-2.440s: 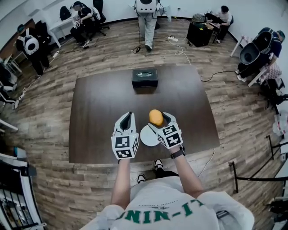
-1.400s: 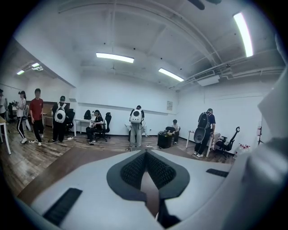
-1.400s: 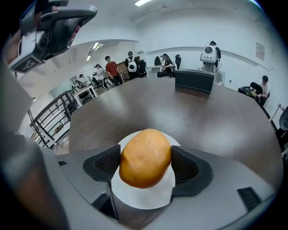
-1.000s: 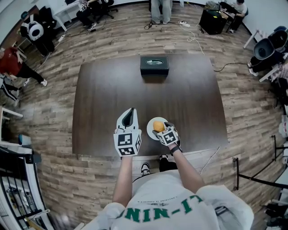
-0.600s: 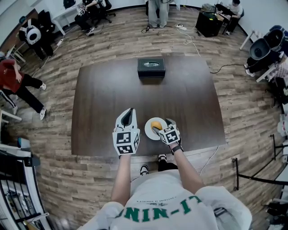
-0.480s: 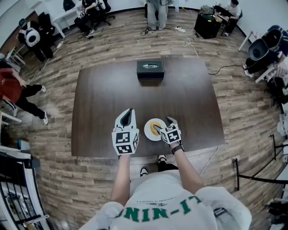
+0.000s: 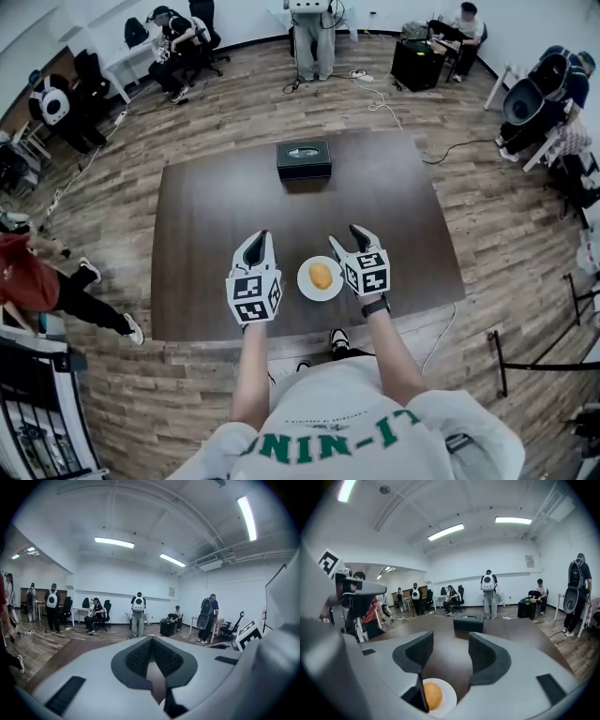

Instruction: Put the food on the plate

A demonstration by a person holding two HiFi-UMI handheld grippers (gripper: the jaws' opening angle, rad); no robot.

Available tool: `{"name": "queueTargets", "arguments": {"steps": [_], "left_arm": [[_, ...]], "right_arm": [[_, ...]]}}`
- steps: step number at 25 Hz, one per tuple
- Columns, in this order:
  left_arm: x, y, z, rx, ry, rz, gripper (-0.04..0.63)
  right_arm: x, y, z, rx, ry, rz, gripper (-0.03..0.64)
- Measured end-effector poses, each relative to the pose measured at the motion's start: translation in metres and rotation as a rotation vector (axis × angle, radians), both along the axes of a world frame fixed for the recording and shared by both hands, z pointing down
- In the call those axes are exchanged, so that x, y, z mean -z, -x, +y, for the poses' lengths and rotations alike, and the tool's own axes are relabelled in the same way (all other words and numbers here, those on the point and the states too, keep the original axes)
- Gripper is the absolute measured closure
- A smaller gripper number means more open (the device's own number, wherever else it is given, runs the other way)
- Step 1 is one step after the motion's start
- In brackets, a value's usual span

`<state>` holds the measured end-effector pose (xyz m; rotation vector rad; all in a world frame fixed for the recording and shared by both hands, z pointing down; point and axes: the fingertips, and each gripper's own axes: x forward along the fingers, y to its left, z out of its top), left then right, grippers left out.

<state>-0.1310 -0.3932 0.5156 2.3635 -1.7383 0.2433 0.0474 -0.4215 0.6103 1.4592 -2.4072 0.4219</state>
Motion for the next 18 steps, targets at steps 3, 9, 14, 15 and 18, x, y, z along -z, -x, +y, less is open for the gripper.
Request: {"name": "queueTargets", "arguments": {"steps": [3, 9, 14, 15, 18], "left_arm": [[0.006, 0.0, -0.001, 0.0, -0.012, -0.001, 0.583], [0.013, -0.003, 0.0, 0.002, -0.036, -0.009, 0.583], [0.031, -0.01, 0.004, -0.003, -0.089, -0.005, 0.583], [0.034, -0.012, 0.005, -0.007, -0.099, -0.006, 0.583], [0.038, -0.02, 0.007, -0.022, -0.118, -0.011, 0.583]], "right_arm": [[0.04, 0.0, 0.001, -0.001, -0.087, -0.005, 0.414], [0.114, 0.003, 0.012, 0.0, -0.257, -0.037, 0.53], [0.146, 0.001, 0.026, -0.022, -0.333, -0.047, 0.6], [0.148, 0.001, 0.028, -0.025, -0.335, -0.047, 0.6], [0.149, 0.0, 0.032, -0.029, -0.332, -0.037, 0.601]]}}
